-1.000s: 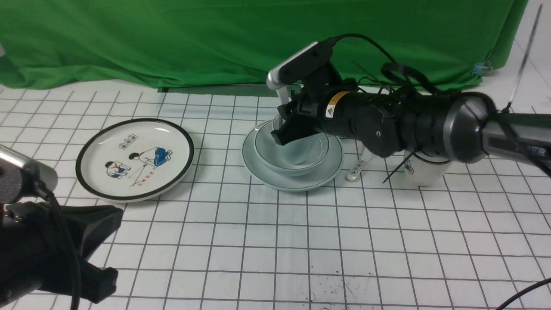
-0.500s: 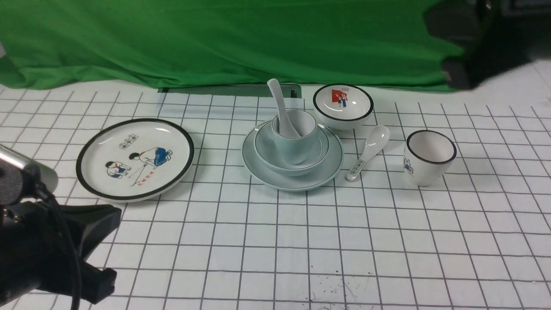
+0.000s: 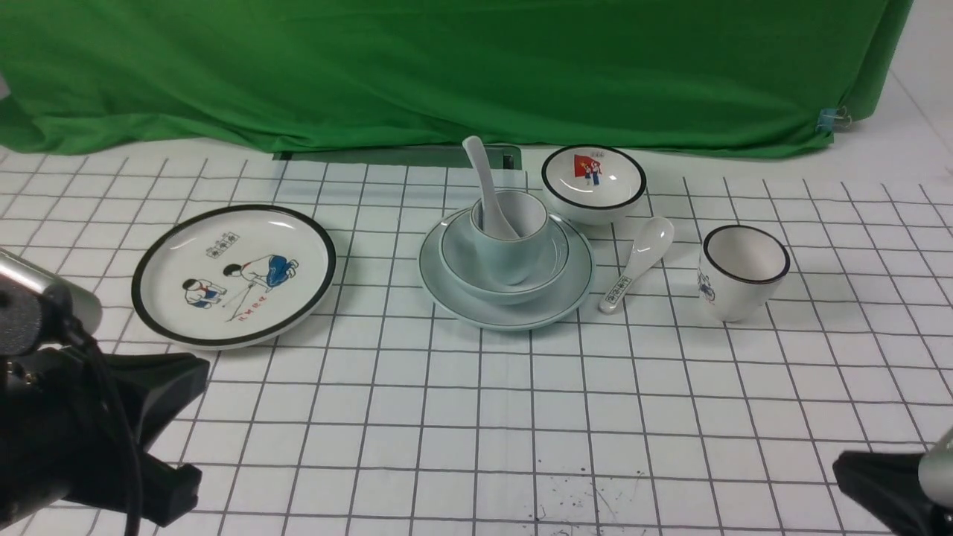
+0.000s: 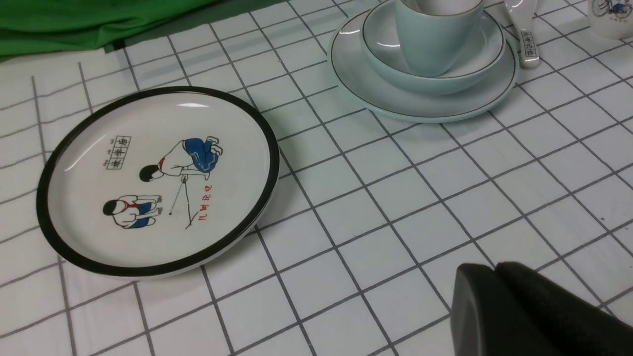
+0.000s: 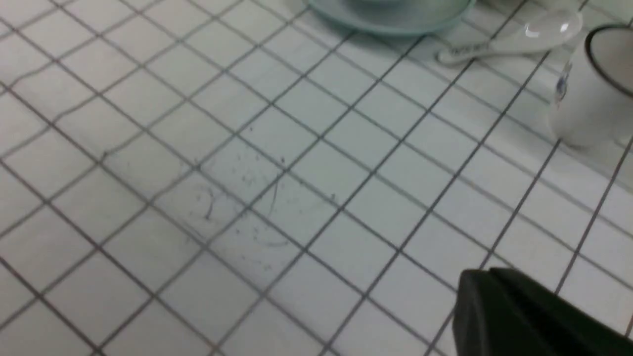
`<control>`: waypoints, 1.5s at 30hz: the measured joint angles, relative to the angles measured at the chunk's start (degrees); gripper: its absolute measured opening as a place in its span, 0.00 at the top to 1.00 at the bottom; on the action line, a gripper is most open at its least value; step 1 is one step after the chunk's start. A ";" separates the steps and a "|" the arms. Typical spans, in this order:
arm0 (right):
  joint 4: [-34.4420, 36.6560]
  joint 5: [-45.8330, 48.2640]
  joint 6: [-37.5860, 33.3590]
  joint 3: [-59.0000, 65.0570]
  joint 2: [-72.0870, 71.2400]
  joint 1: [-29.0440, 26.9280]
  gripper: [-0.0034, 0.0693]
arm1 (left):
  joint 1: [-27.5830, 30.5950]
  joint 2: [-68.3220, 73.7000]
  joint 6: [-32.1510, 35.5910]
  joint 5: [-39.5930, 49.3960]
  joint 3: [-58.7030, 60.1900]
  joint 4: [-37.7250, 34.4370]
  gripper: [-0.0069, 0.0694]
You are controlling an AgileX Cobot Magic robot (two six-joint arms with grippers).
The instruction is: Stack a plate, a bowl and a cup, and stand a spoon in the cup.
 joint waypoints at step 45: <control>-4.91 -10.90 5.99 23.05 -35.64 -26.23 0.90 | 0.00 0.00 0.47 -3.44 0.00 0.67 0.95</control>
